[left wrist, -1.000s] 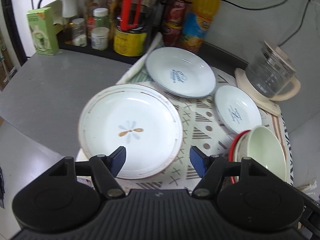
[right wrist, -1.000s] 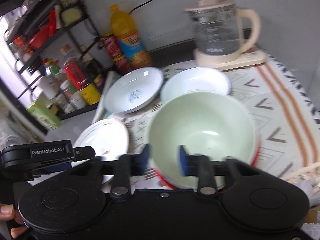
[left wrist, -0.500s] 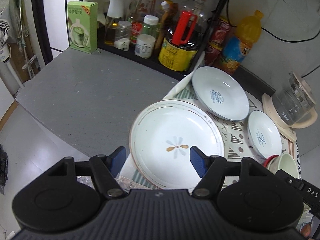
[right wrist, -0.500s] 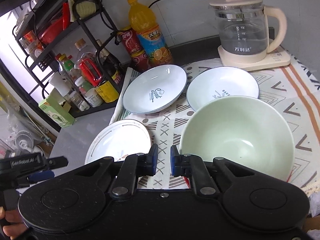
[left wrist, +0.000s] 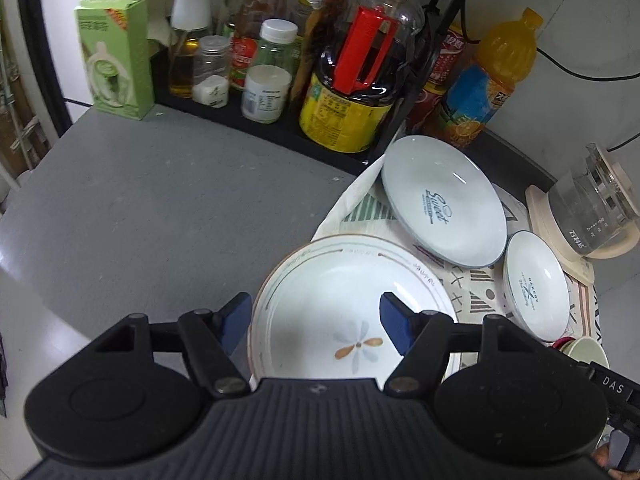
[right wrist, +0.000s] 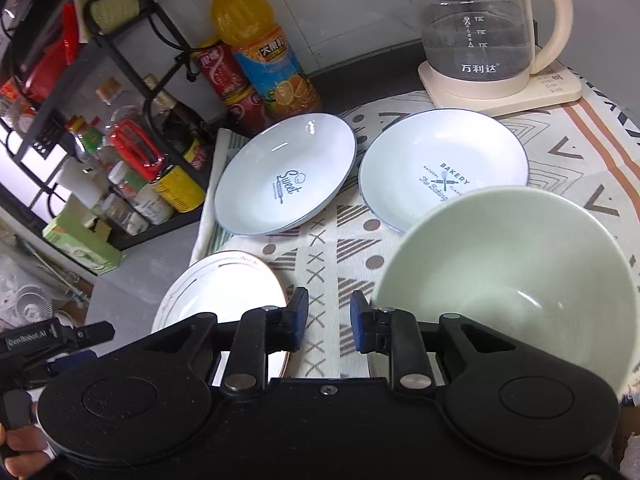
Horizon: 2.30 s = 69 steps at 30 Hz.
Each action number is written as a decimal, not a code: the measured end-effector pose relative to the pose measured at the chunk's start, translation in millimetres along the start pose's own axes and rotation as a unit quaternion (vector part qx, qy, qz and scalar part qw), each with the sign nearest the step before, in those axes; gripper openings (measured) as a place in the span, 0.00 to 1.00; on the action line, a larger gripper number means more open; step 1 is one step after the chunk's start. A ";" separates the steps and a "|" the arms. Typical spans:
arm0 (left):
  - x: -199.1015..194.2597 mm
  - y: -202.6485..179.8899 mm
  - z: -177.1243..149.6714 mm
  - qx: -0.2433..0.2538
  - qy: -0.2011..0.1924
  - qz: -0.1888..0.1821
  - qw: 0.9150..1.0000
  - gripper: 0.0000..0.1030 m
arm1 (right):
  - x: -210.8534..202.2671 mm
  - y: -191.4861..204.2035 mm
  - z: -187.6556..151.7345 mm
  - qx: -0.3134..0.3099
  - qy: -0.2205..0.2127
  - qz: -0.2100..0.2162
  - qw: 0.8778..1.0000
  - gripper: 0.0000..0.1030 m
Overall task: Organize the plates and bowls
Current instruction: 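Move both tools toward the white plate printed 'Sweet', then grasp the 'Sweet' plate rim with both tools and lift it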
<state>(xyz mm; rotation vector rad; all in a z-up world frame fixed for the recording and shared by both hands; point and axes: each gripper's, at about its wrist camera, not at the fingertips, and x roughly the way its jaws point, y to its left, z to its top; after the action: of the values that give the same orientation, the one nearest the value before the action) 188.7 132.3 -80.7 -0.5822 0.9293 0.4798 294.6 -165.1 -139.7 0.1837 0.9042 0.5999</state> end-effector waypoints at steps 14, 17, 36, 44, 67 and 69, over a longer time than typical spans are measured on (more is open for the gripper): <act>61.1 -27.3 57.3 0.066 0.036 -0.048 0.996 0.66 | 36.3 25.6 27.4 0.041 -0.011 -0.049 0.998 0.44; 75.8 -33.1 66.3 0.073 0.040 -0.057 0.995 0.66 | 45.6 31.2 33.9 0.047 -0.013 -0.056 0.997 0.44; 162.8 -61.9 90.0 0.114 0.073 -0.084 0.987 0.60 | 131.9 33.9 55.6 0.128 0.014 -0.091 0.988 0.42; 174.2 -66.5 90.2 0.108 0.074 -0.072 0.989 0.53 | 152.2 30.0 52.0 0.150 0.026 -0.087 0.984 0.32; 143.5 -47.8 99.5 0.073 0.071 -0.089 0.991 0.34 | 154.3 24.4 50.2 0.163 0.023 -0.079 0.983 0.15; 147.1 -48.4 98.0 0.072 0.081 -0.093 0.990 0.29 | 152.9 24.6 49.6 0.163 0.024 -0.079 0.983 0.15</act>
<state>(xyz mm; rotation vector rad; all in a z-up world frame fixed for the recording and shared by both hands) 352.9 179.5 -147.1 -0.5770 1.0431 0.1975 394.8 -54.3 -203.9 0.3893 1.0511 0.3077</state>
